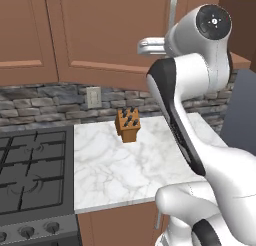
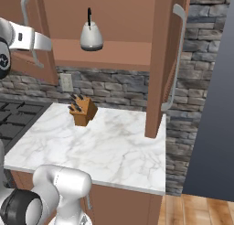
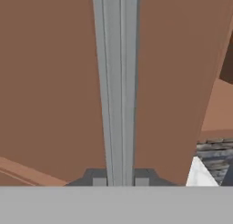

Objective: Open the cabinet, pick the kettle from the cabinet, and place it in the sink.

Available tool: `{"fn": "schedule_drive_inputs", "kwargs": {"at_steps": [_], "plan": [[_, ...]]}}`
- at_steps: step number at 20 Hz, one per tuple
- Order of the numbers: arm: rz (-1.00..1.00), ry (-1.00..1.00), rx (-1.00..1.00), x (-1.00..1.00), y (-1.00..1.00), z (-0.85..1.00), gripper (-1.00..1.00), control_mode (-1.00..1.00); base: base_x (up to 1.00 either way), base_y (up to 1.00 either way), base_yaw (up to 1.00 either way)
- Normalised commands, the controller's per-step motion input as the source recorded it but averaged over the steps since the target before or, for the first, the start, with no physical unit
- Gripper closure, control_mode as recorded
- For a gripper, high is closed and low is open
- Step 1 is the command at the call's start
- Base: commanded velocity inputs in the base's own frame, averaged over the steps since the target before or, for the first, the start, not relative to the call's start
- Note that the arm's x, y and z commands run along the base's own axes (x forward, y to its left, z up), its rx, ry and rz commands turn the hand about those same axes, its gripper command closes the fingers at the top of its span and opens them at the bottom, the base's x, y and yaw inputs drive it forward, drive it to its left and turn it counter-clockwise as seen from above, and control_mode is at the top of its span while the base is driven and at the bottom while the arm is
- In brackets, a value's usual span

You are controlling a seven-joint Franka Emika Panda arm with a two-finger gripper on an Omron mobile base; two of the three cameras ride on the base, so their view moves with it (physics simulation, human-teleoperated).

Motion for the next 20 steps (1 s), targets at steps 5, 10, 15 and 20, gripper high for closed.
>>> {"fn": "schedule_drive_inputs", "kwargs": {"at_steps": [5,10,15,20], "plan": [[-0.01,0.00,0.00,-0.57,0.34,-0.07,1.00,-1.00,0.00,0.00,0.00],[0.00,0.00,0.00,-0.54,0.36,-0.08,1.00,-1.00,0.00,0.00,0.00],[0.00,0.00,0.00,-0.51,0.38,-0.10,1.00,-1.00,0.00,0.00,0.00],[0.00,0.00,0.01,-0.47,0.34,-0.08,1.00,-1.00,0.00,0.00,0.00]]}}
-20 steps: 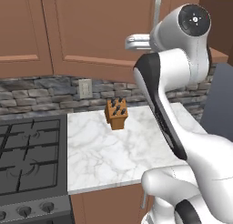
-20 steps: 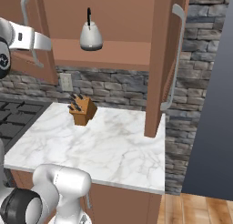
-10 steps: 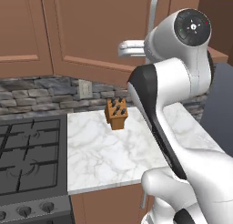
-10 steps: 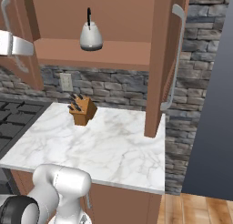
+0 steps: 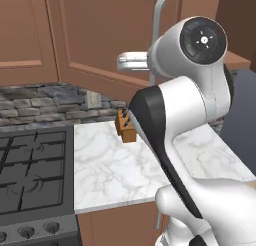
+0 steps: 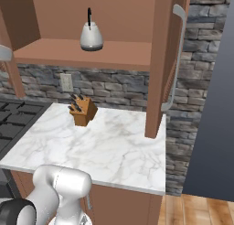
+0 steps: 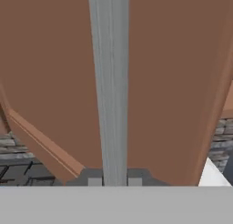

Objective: Open the cabinet, pick the kettle from the cabinet, and place it in the sink.

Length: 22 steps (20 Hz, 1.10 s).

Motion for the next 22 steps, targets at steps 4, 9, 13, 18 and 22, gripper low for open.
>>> {"fn": "schedule_drive_inputs", "kwargs": {"at_steps": [4,9,13,18,22], "plan": [[0.00,0.00,0.02,-0.37,0.29,-0.09,-1.00,-1.00,0.00,0.00,0.00],[0.00,0.01,0.00,-0.19,0.02,-0.13,-1.00,-1.00,0.00,0.00,0.00],[0.00,-0.01,0.01,-0.48,-0.23,-0.15,-1.00,-1.00,0.00,0.00,0.00],[0.00,0.06,0.10,-0.41,-0.24,-0.03,-1.00,-1.00,0.00,0.00,0.00],[0.02,0.05,0.16,-0.23,-0.28,0.05,-1.00,-1.00,0.00,0.00,0.00]]}}
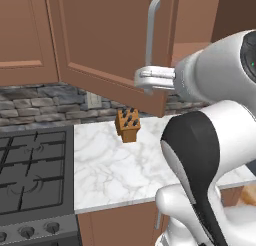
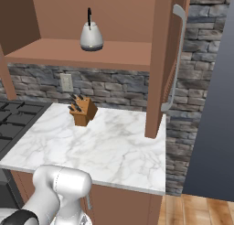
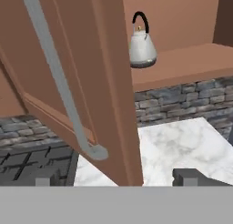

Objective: Open the cabinet, pick the kettle from the cabinet, and place it in the sink.

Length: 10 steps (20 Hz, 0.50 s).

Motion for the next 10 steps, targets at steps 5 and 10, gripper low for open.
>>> {"fn": "schedule_drive_inputs", "kwargs": {"at_steps": [5,10], "plan": [[0.15,0.02,0.24,-0.10,-0.35,0.07,-1.00,-1.00,0.00,0.00,0.00],[0.08,0.01,0.19,0.00,-0.28,0.01,-1.00,-1.00,0.00,0.00,0.00]]}}
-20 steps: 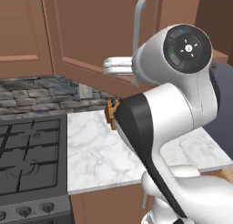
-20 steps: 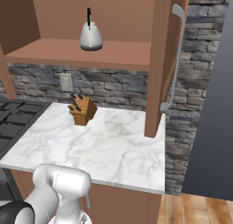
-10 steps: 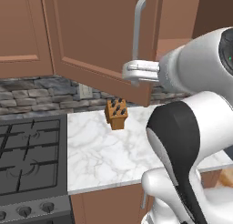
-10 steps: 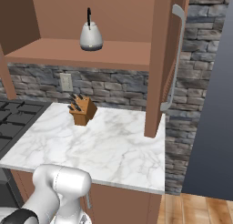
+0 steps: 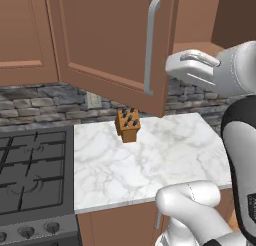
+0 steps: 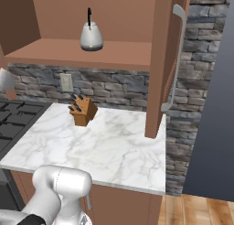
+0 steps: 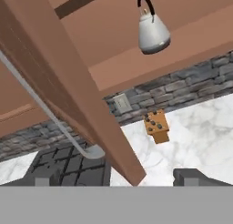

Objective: Open the cabinet, pick the kettle from the cabinet, and place it in the sink.

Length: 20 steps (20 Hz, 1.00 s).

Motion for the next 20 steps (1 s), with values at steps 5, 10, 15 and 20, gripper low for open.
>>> {"fn": "schedule_drive_inputs", "kwargs": {"at_steps": [5,10,15,20], "plan": [[0.04,0.00,0.15,0.05,-0.31,0.00,-1.00,-1.00,0.00,0.00,0.00],[0.00,0.07,0.11,0.27,-0.20,-0.03,-1.00,-1.00,0.00,0.00,0.00],[0.00,0.11,0.15,0.33,-0.17,-0.02,-1.00,-1.00,0.00,0.00,0.00],[0.03,0.05,0.22,0.41,-0.02,-0.08,-1.00,-1.00,0.00,0.00,0.00]]}}
